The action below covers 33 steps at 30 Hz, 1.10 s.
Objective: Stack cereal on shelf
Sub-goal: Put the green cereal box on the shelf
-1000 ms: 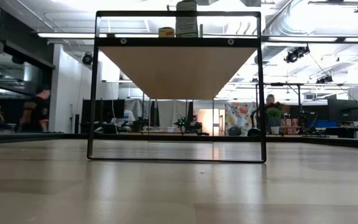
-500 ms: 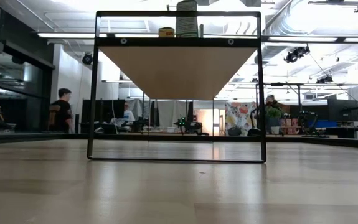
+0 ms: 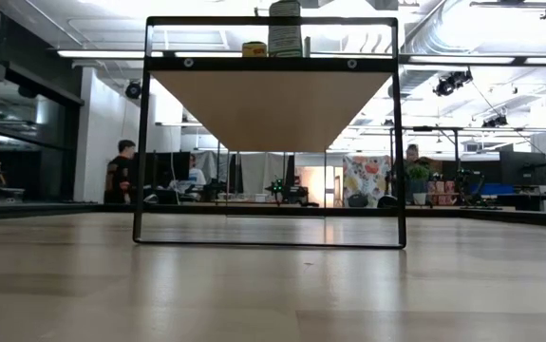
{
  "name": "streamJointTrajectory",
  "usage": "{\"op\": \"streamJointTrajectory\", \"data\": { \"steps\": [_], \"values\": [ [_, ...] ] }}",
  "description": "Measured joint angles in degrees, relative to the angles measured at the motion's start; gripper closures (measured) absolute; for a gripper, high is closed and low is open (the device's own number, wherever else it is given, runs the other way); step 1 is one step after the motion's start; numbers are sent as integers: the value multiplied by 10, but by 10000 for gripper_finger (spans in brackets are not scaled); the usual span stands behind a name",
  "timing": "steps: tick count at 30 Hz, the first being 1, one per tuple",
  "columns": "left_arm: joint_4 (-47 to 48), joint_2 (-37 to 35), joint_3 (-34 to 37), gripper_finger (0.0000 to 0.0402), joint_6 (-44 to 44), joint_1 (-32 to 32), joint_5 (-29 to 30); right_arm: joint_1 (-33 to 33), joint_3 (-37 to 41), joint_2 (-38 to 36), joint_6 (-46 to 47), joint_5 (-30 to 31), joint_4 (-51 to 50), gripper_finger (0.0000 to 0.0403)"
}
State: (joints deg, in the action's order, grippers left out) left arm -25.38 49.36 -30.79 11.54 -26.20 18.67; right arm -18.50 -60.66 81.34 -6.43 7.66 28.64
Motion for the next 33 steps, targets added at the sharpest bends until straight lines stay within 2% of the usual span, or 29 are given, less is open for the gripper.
{"op": "streamJointTrajectory", "data": {
  "steps": [4,16,23,28,33],
  "values": [
    [-47,37,0,214,-5,26,-52,0,0,0,1,0,0,250],
    [-129,86,0,154,10,42,-56,0,0,0,0,0,-1,250],
    [-159,110,-11,149,8,52,-95,9,0,23,-1,2,24,250],
    [-157,145,-29,149,5,52,-91,17,0,46,0,-1,37,250],
    [-156,146,-37,149,5,52,-90,11,0,46,-5,-2,38,250]
  ]
}}
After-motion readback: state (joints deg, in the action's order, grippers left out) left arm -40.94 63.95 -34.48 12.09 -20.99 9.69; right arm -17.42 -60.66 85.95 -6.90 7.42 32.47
